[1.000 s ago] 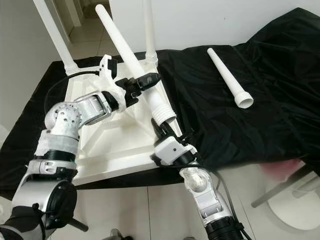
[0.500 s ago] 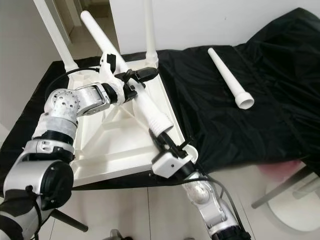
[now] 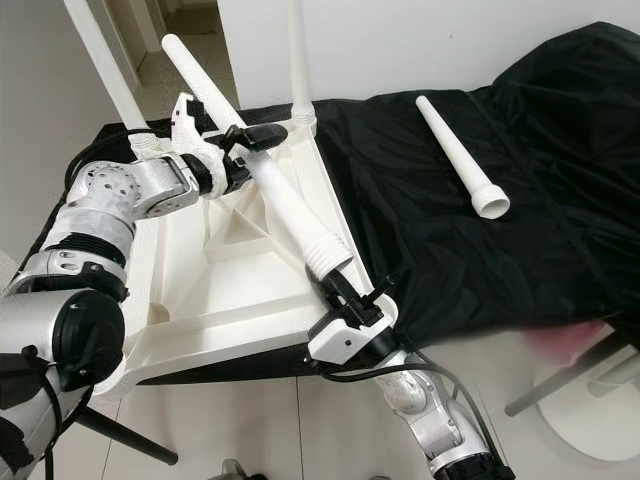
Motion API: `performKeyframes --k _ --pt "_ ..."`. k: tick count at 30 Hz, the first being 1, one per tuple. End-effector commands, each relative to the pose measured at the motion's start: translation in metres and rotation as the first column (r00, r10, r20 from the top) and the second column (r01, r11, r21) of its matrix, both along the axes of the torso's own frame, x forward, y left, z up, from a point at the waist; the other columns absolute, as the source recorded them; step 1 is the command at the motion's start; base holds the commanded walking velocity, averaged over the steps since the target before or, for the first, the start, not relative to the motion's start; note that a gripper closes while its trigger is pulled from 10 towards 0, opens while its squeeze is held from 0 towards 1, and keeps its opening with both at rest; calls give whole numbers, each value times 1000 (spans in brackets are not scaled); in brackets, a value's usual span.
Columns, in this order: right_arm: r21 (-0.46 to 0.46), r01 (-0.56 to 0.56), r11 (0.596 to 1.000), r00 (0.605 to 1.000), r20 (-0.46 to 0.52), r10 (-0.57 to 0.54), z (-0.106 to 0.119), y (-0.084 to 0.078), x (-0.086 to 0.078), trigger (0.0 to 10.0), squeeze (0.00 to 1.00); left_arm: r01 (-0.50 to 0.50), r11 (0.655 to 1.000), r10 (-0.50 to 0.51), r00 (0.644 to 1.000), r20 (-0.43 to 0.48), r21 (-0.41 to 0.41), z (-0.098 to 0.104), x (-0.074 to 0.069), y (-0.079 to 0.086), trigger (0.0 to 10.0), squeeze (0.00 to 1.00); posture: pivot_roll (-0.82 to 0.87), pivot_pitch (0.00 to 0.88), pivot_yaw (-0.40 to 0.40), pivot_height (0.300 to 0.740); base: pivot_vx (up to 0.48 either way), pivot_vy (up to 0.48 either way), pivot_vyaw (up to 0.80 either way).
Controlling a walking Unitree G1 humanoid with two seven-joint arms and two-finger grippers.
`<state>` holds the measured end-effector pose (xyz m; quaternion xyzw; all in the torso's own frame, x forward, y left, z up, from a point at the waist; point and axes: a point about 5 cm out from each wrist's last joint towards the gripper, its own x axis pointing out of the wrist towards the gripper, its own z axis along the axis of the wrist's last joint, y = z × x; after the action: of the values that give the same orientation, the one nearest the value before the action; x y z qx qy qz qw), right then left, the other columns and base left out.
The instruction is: Building children table
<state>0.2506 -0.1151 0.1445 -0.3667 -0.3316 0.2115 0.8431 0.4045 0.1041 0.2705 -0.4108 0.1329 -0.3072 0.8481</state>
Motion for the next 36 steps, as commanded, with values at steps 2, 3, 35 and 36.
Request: performKeyframes --k 2,3,35,36 --pt "17 5 1000 1000 27 -6 1 0 0 10000 0 -16 1000 16 1000 18 -7 6 3 6 0 0 -75 21 143 740 0 0 0" --pt "17 5 1000 1000 27 -6 1 0 0 10000 0 -16 1000 16 1000 18 -7 6 3 6 0 0 -75 21 143 740 0 0 0" --pt "198 9 980 998 -64 4 -6 -6 -5 10000 365 -129 989 130 992 3 -72 18 13 32 10000 0 -59 51 134 740 0 0 0" --pt "204 17 979 997 -78 -1 -8 -7 -5 10000 0 -138 988 139 990 4 -74 19 13 34 10000 0 -59 53 134 740 0 0 0"
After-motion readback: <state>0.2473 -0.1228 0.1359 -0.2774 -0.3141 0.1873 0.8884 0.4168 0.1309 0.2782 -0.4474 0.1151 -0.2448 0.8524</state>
